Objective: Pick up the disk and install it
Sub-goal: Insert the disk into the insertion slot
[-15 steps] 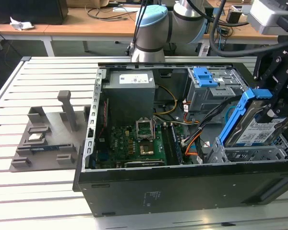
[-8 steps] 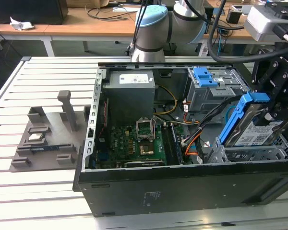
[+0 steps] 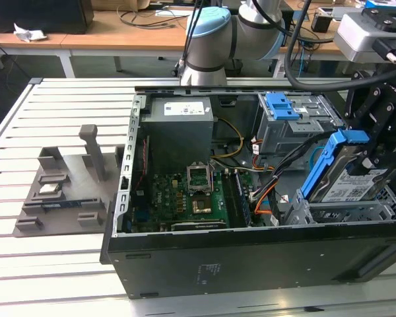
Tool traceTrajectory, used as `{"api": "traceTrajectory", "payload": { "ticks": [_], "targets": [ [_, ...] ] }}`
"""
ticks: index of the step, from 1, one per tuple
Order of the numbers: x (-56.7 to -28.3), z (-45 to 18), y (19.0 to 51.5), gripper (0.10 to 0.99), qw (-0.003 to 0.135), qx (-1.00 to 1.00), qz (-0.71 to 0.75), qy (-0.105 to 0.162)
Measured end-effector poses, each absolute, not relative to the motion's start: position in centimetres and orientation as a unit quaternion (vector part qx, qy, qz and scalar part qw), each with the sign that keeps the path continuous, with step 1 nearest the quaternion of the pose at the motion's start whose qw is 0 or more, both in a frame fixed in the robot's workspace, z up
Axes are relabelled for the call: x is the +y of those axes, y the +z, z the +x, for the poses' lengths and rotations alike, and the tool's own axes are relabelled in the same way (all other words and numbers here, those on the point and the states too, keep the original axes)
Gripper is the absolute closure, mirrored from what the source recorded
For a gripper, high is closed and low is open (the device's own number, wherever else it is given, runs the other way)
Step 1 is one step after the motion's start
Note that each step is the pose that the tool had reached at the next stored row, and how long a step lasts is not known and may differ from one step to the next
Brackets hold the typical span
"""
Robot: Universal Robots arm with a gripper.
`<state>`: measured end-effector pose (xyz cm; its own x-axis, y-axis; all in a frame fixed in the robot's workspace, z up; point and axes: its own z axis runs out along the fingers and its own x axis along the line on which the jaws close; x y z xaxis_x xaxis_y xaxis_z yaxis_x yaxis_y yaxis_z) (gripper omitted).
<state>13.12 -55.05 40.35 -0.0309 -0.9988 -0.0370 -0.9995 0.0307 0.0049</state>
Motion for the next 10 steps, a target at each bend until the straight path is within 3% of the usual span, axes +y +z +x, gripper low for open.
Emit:
{"api": "traceTrajectory", "payload": {
  "ticks": [5, 6, 10],
  "targets": [
    [-55.05, 13.12, 40.34, 0.706, 0.012, 0.718, -0.696, 0.015],
    [-55.05, 13.12, 40.34, 0.643, 0.012, 0.718, -0.696, 0.015],
    [-55.05, 13.12, 40.33, 0.643, 0.012, 0.718, -0.696, 0.015]
  ]
}}
